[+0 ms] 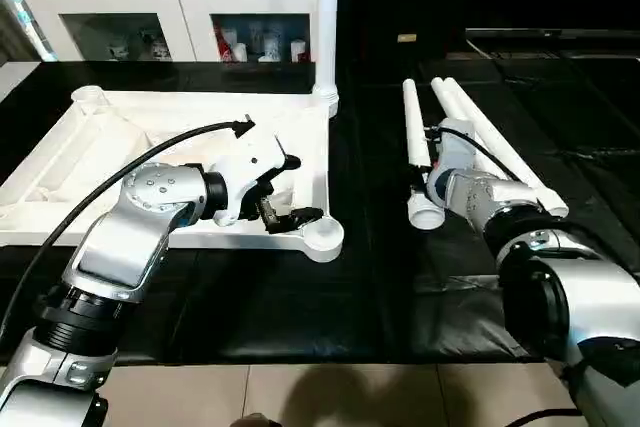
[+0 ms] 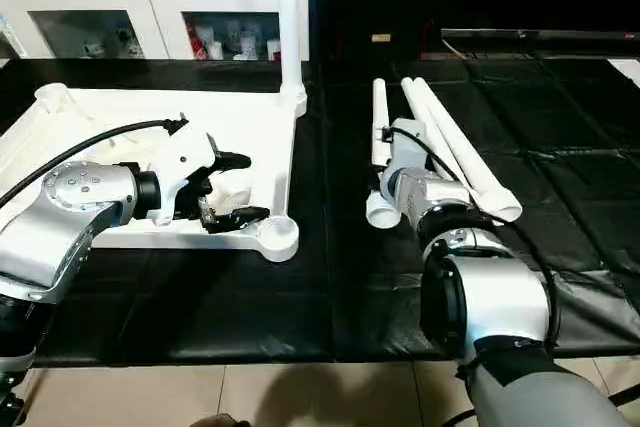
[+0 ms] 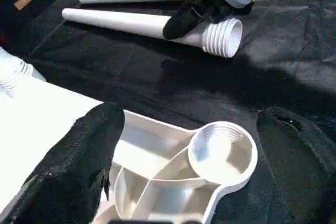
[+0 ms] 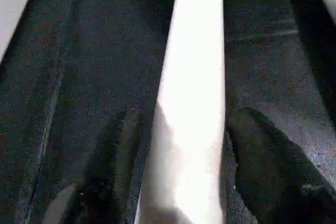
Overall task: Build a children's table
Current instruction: Pick table leg
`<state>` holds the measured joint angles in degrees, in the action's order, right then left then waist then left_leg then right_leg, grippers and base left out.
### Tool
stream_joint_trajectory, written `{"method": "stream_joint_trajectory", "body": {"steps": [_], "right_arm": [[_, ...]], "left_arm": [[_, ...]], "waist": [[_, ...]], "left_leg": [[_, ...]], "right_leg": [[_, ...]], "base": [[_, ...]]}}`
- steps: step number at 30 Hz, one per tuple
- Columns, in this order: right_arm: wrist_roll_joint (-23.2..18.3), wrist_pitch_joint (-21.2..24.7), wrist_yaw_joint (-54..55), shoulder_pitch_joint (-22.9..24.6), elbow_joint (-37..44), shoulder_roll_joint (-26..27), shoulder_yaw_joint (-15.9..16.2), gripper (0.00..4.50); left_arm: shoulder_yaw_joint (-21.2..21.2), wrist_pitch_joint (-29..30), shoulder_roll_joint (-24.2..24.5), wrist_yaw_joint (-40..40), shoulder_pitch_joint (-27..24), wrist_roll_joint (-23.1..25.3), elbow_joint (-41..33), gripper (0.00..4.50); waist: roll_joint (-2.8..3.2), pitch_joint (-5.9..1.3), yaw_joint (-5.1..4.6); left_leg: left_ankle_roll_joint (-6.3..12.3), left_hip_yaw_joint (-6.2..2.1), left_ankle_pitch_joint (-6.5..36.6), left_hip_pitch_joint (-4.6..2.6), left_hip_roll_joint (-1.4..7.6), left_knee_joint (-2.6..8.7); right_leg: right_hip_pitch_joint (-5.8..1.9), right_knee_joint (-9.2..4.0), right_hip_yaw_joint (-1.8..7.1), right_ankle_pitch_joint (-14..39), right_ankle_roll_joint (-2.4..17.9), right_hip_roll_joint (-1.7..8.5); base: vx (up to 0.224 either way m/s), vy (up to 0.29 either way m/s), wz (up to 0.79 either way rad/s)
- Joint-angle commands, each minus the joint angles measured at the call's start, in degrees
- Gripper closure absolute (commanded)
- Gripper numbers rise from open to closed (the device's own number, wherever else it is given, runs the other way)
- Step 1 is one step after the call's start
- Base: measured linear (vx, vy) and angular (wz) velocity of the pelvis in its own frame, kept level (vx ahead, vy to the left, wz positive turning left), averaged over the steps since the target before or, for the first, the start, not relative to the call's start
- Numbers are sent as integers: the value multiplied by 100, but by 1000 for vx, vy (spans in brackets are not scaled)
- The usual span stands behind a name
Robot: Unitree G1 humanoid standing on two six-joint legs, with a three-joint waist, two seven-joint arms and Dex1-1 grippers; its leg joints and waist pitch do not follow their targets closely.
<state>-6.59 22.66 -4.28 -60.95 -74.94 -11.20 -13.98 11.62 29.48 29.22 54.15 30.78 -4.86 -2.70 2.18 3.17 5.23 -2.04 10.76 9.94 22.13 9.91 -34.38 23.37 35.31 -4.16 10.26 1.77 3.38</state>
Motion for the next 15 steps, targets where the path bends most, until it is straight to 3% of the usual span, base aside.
{"method": "stream_joint_trajectory", "body": {"steps": [1,11,15], "right_arm": [[-9,150,-29,-29,-99,-3,-24,191],[-129,-76,-119,-53,1,-94,-174,275],[-221,-218,-260,14,71,-108,-267,303]], "left_arm": [[40,1,50,-38,50,-20,-28,0],[-11,-80,-57,-165,94,-14,99,0],[-73,-124,-154,-277,104,-38,178,0]], "waist": [[-25,-414,16],[-34,-415,12],[-8,-420,6]], "left_leg": [[-73,-129,1097,-108,301,350],[-45,-120,1055,-109,297,340],[-50,-127,1109,-111,302,340]], "right_leg": [[-289,-354,288,1142,1164,500],[-284,-361,289,1109,1163,500],[-285,-360,286,1095,1171,496]], "base": [[0,0,0],[0,0,0],[0,0,0]]}}
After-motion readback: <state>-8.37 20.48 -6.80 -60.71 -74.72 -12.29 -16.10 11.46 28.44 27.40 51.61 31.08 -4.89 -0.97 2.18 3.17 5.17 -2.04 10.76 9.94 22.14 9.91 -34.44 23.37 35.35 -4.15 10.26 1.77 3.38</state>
